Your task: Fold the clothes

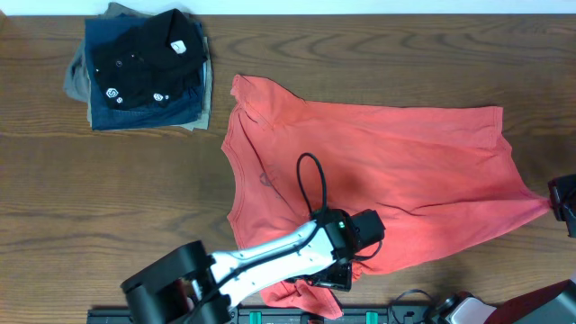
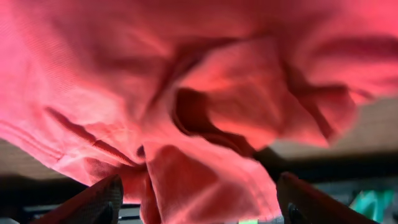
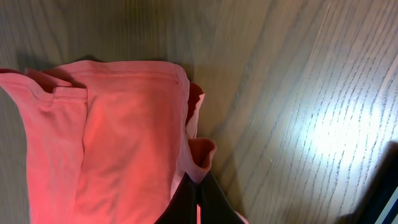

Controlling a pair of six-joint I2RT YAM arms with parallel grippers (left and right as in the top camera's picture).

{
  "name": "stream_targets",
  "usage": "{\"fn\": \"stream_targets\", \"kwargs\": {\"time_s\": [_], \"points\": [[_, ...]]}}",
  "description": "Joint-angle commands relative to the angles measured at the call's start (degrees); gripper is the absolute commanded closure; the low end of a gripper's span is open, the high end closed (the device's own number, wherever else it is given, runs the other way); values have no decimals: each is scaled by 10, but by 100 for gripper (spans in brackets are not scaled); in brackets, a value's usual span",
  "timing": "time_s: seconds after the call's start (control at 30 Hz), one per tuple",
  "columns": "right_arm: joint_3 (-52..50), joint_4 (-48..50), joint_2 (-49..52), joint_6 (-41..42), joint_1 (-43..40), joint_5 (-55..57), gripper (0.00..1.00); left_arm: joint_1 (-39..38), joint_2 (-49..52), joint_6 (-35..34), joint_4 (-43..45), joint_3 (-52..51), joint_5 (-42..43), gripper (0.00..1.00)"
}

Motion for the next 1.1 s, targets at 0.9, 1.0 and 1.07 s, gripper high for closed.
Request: {"fn": "stream_targets", "kwargs": {"time_s": [0.9, 1.0, 1.07], "points": [[9, -1, -3, -11, 8, 0, 99, -5, 31, -130, 12, -41, -14, 38], [9, -2, -3, -11, 8, 0, 98, -5, 31, -129, 12, -41, -14, 47], [9, -2, -3, -11, 8, 0, 98, -5, 31, -128, 12, -41, -14, 57]]}}
